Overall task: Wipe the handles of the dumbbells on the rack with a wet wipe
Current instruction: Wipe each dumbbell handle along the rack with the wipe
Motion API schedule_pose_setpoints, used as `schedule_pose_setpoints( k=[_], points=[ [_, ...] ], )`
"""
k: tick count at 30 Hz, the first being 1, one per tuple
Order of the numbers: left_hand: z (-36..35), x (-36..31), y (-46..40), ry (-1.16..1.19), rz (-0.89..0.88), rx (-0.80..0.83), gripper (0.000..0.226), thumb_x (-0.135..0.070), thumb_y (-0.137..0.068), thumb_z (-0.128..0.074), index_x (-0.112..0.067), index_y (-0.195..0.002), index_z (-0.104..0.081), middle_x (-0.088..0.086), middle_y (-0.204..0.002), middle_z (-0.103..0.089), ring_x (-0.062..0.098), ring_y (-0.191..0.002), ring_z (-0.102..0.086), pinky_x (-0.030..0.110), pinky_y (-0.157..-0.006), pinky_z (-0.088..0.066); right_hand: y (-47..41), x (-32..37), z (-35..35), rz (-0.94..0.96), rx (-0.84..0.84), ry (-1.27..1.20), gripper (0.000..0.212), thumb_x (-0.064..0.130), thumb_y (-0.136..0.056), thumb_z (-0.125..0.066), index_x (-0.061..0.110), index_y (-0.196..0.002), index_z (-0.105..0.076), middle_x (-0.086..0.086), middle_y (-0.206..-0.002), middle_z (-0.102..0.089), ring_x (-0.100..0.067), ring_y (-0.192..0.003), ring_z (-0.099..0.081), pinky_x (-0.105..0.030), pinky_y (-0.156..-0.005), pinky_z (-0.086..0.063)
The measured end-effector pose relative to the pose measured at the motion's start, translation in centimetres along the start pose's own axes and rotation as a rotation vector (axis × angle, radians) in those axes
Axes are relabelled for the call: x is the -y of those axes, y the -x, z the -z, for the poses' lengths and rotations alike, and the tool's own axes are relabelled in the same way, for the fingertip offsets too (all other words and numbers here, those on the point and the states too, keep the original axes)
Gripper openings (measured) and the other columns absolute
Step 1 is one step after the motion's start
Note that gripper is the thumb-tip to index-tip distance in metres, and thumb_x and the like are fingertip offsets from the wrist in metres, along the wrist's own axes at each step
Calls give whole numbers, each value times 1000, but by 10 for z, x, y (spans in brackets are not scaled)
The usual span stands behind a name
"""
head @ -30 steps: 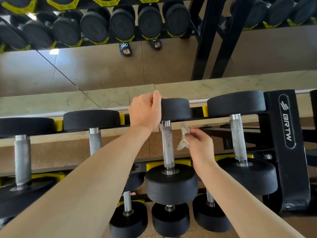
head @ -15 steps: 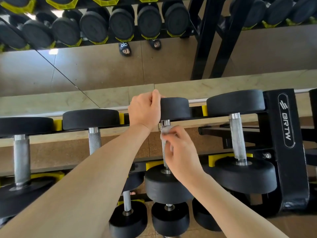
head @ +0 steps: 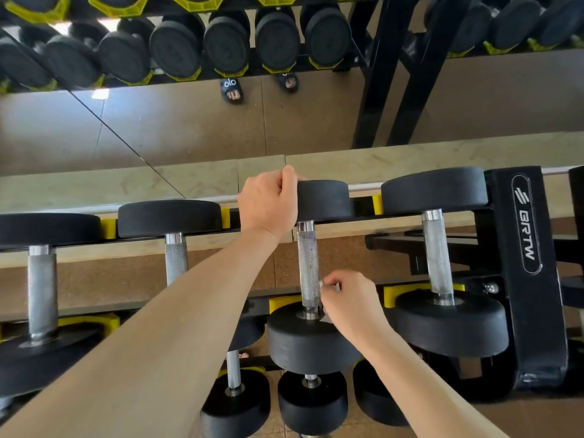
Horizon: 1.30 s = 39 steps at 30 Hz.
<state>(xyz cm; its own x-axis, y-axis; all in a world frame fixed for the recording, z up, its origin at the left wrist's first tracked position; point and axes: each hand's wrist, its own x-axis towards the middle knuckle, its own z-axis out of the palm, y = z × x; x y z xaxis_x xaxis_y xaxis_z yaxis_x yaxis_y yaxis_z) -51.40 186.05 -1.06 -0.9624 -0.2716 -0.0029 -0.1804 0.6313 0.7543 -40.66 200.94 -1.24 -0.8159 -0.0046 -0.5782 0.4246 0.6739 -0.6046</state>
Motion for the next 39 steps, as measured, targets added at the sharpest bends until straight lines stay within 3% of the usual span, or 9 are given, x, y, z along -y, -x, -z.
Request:
schedule_pose_setpoints(
  k=[7,12,16,19,23,28,34,37,39],
  points=[
    [2,-3,1,7,0,3,59,-38,-101,-28,-15,-75,-76,1,-68,-68,13,-71,-60,37,-63,-54,18,-2,2,206,-37,236,11,14,-92,-61,17,-101,-67,7,-103,-64,-2,-90,-59,-4,-56,-42],
    [-1,0,0,21,11,0,51,-32,-105,-34,-25,-72,-73,-7,-66,-65,13,-71,-60,40,-63,-58,18,-4,13,201,88,316,14,20,-94,-58,19,-102,-69,7,-96,-65,-2,-78,-58,-6,-54,-41],
    [1,-2,1,20,7,-4,51,-29,-106,-35,-20,-74,-75,-8,-66,-64,13,-71,-60,36,-62,-55,26,13,9,322,180,363,22,25,-96,-56,20,-112,-70,4,-117,-67,-10,-107,-62,-16,-88,-50],
    [1,-2,2,2,-11,-6,52,-30,-106,-35,-19,-77,-76,-3,-69,-67,11,-71,-59,29,-60,-51,26,28,3,454,352,415,31,19,-102,-46,22,-125,-67,3,-126,-63,-12,-112,-60,-23,-102,-45],
    [2,-2,1,-11,4,-1,52,-28,-106,-35,-19,-73,-75,0,-68,-67,13,-69,-58,27,-59,-46,7,29,6,477,462,507,34,15,-102,-44,24,-125,-67,-1,-122,-67,-16,-101,-64,-27,-94,-50],
    [1,1,0,-2,-6,-11,54,-34,-104,-33,-18,-75,-75,1,-68,-67,12,-69,-59,32,-60,-52,7,18,30,462,507,563,33,13,-100,-45,20,-119,-71,2,-119,-67,-13,-102,-63,-28,-96,-50],
    [-3,5,-2,-15,8,-15,56,-40,-104,-31,-18,-71,-71,0,-67,-66,12,-70,-61,41,-63,-59,-8,-8,37,133,254,475,22,22,-99,-51,23,-109,-71,5,-107,-68,-3,-80,-61,-18,-72,-51],
    [-1,2,0,1,15,-2,56,-39,-103,-30,-20,-74,-74,-2,-68,-67,12,-71,-61,40,-62,-58,-8,-2,16,94,278,454,15,20,-95,-56,18,-97,-71,1,-92,-67,-5,-69,-59,-16,-56,-45],
    [0,1,0,2,10,-4,57,-39,-103,-30,-19,-74,-75,0,-68,-67,13,-70,-61,41,-62,-57,-6,5,9,51,267,431,12,16,-92,-56,13,-99,-66,-3,-91,-63,-12,-74,-62,-20,-59,-51]
  ],
)
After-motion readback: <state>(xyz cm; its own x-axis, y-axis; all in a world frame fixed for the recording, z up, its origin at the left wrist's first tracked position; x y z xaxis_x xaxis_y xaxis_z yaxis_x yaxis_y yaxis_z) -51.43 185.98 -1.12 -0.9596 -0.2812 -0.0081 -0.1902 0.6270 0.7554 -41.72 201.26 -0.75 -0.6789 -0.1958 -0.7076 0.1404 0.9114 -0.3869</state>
